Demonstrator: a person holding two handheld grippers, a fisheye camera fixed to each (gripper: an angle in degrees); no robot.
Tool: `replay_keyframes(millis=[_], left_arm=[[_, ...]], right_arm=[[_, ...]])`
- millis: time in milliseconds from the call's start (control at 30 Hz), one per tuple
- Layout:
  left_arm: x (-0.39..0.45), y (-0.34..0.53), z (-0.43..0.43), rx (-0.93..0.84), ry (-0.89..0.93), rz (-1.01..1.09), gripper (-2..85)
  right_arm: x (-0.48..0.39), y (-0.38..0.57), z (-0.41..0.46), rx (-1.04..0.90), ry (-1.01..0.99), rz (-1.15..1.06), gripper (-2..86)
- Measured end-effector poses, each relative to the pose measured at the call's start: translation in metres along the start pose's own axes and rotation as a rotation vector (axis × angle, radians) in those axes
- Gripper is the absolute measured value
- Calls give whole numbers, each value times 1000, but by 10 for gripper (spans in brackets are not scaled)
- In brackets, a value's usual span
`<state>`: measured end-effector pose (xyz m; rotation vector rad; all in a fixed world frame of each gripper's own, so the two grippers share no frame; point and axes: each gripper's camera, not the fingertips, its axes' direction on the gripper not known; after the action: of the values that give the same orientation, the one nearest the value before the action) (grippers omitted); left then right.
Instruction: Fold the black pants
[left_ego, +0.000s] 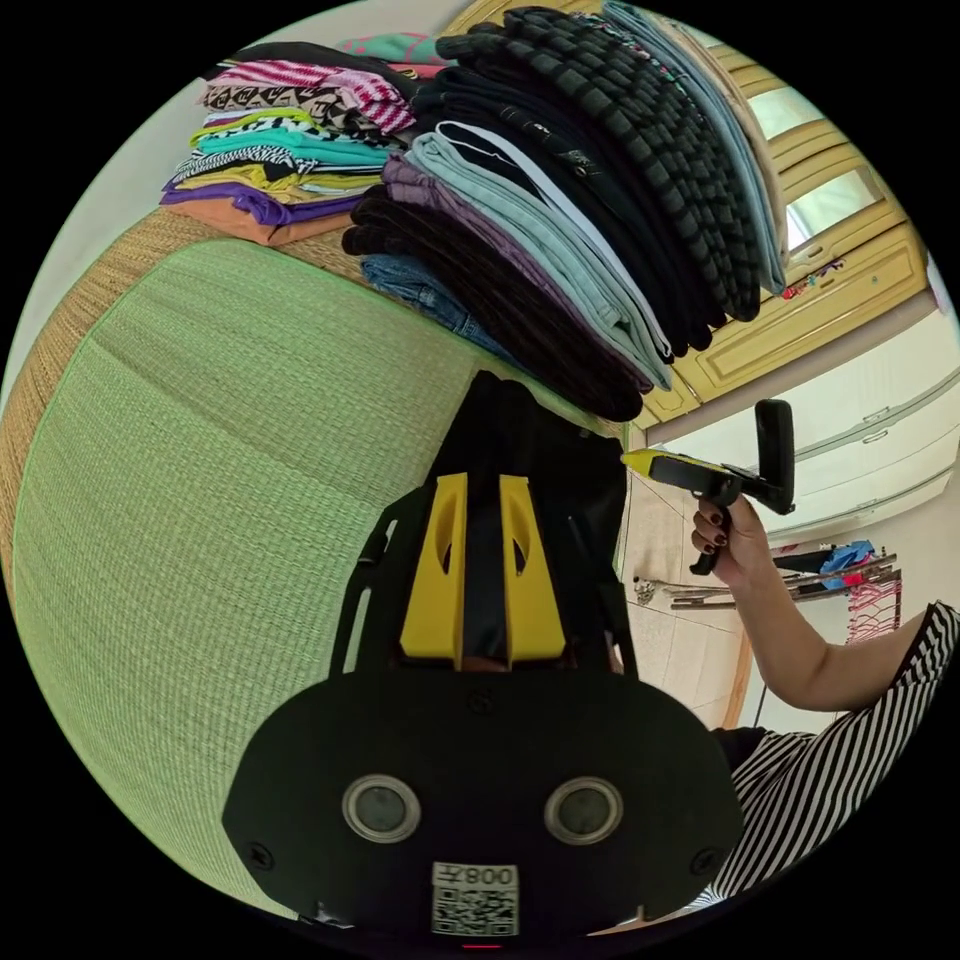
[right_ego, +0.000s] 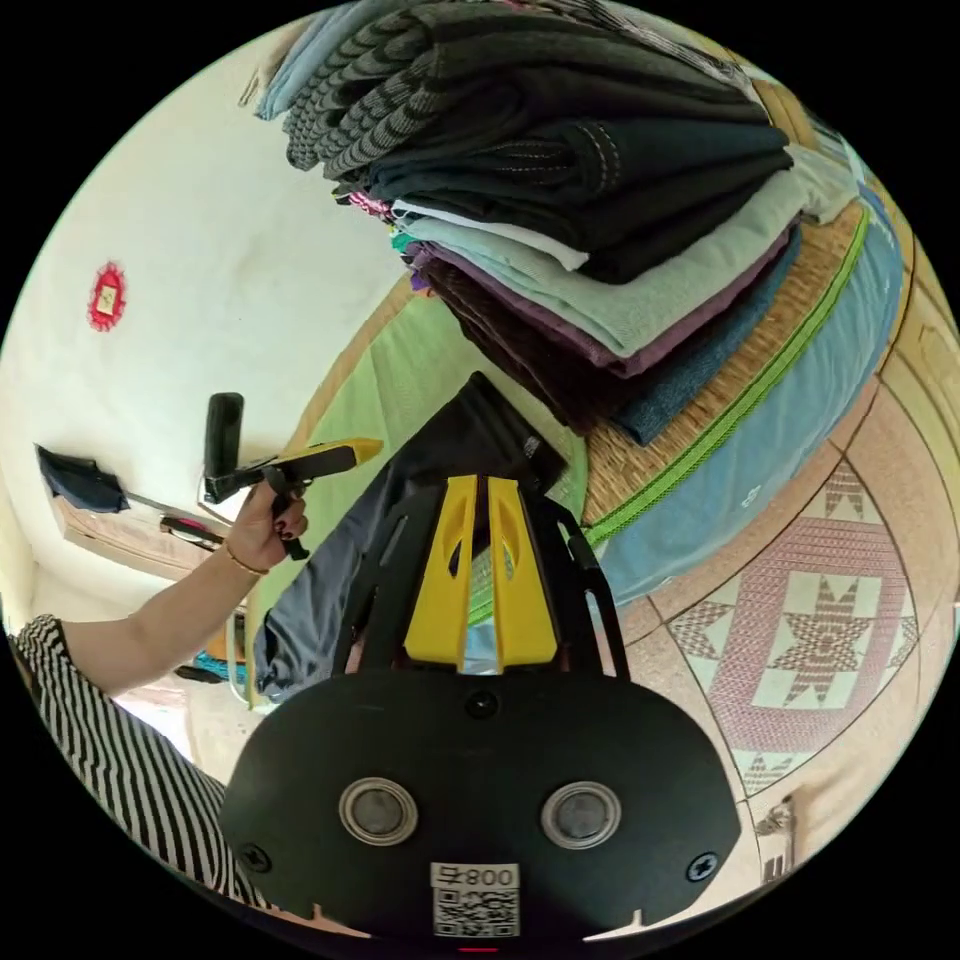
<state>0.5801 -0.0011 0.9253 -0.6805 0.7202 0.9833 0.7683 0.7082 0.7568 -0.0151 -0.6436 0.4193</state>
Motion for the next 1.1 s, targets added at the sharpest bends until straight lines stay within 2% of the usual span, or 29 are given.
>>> replay_keyframes(millis=[133, 267, 367, 533, 733, 800, 933, 1100], left_arm=[[8, -13, 1, -29, 16, 32, 67], [14, -22, 8, -115, 30, 48, 52], [21, -20, 3, -165, -27, 64, 23], [36, 4, -40, -57, -1, 99, 9], [56, 31, -104, 80, -46, 144, 12], [56, 33, -112, 72, -85, 134, 17], [46, 41, -112, -68, -141, 45, 39], [54, 81, -157, 17, -105, 65, 34]], right_arm=[[-26, 8, 4, 21, 156, -3, 56], [-39, 7, 14, 28, 140, 54, 64], [-52, 7, 20, 4, 160, 61, 56], [-81, 12, 11, -8, 168, 27, 29], [-130, 9, -16, 84, 116, -74, 15], [-134, 0, -10, 71, 125, -71, 12], [-121, -11, 22, -61, 234, 65, 4], [-165, -3, 7, 27, 225, 2, 1]])
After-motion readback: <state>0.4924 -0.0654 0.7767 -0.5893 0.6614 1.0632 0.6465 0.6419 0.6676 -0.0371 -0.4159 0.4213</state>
